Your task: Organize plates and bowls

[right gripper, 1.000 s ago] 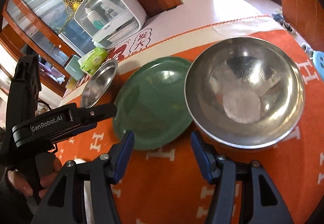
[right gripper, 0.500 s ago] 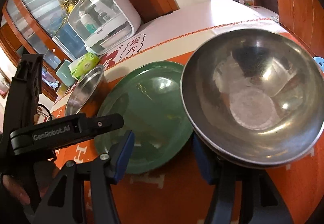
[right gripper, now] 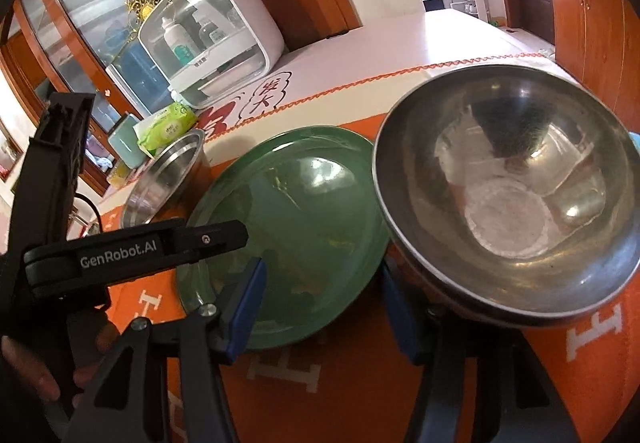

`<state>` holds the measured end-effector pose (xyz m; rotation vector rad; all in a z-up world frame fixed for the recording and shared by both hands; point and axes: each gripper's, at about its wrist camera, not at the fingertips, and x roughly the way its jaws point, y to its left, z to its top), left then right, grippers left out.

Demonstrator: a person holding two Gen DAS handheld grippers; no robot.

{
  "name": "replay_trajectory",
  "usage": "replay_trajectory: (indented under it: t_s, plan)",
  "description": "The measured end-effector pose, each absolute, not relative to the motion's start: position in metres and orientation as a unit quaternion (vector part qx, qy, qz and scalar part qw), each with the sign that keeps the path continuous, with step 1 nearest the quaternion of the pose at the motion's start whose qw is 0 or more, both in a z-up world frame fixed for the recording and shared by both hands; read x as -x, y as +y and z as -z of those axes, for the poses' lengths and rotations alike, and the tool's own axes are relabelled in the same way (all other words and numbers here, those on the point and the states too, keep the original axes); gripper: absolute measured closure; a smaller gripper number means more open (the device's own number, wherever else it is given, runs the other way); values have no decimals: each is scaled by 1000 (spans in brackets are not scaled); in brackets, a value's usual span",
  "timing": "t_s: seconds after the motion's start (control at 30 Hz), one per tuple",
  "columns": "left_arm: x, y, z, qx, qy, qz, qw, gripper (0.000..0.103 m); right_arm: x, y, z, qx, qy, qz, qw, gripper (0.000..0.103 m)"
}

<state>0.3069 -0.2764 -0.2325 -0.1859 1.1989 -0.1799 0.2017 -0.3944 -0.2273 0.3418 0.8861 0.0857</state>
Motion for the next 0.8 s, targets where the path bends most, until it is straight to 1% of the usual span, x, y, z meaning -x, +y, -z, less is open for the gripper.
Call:
replay_trajectory:
  t_s: [0.03, 0.07, 0.13, 0.17, 0.23, 0.27, 0.33, 0.53, 0.8]
  plan:
    - [-307, -275, 232, 85, 562, 80, 818, 45, -202, -394, 227, -161, 426, -36, 890, 54]
    - [-307, -274, 232, 85, 562, 77, 819, 47, -201, -395, 228, -159, 426, -31, 890, 56]
    - [-308, -270, 232, 90, 560, 72, 820, 54, -200, -397, 228, -157, 426, -20, 891, 67]
    - [-308, -268, 232, 90, 560, 70, 821, 56, -200, -398, 228, -157, 427, -16, 891, 69]
    - [-307, -266, 231, 89, 560, 65, 821, 63, -199, -401, 229, -157, 428, -6, 890, 80]
    - [-307, -265, 231, 90, 560, 63, 821, 64, -199, -403, 229, -160, 428, -7, 890, 81]
    - [-307, -263, 231, 93, 560, 55, 821, 72, -200, -403, 230, -162, 429, -7, 889, 82]
    - [-307, -249, 233, 128, 568, 53, 811, 83, -199, -407, 229, -171, 435, -7, 884, 85]
    - [-301, -244, 232, 133, 578, 57, 803, 86, -195, -404, 227, -159, 453, -1, 877, 85]
